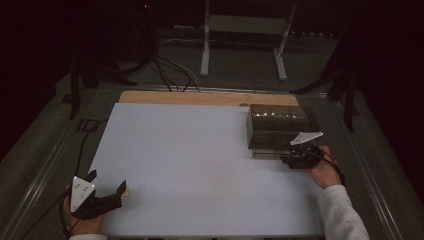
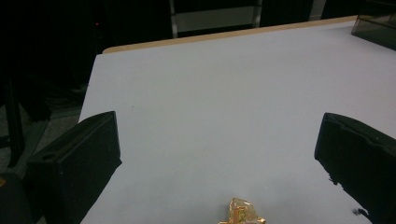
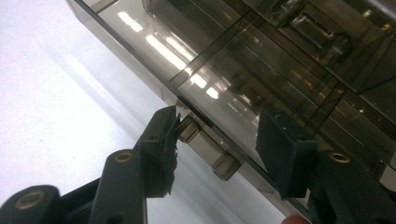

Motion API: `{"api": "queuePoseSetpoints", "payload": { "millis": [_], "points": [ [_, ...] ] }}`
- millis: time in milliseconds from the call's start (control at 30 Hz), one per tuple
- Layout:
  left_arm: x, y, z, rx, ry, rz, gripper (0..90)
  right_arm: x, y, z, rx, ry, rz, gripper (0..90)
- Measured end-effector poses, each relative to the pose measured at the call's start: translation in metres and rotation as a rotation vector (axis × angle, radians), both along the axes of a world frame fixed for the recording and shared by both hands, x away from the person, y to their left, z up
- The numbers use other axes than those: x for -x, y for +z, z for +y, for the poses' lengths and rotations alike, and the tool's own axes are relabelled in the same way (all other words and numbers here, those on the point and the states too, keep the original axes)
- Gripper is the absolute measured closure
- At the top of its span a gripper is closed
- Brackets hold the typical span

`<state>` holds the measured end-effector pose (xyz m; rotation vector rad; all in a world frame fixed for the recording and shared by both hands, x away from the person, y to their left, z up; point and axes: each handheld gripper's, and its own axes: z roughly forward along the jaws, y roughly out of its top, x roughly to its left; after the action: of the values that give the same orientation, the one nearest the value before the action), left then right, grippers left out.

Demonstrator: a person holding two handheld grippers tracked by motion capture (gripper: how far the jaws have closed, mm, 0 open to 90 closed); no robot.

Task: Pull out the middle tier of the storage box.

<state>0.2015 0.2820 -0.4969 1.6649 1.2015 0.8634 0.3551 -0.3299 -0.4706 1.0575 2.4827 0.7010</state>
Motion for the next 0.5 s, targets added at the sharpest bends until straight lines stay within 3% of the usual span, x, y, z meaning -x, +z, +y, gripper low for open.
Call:
{"api": "queuePoseSetpoints", "payload": {
  "millis": [500],
  "points": [
    [0.0,-0.0001,-0.0002,0.003,0.002,0.0,1.5,0.01,-0.0021,-0.0006,-0.007,0.012,0.009,50.7]
  ]
}}
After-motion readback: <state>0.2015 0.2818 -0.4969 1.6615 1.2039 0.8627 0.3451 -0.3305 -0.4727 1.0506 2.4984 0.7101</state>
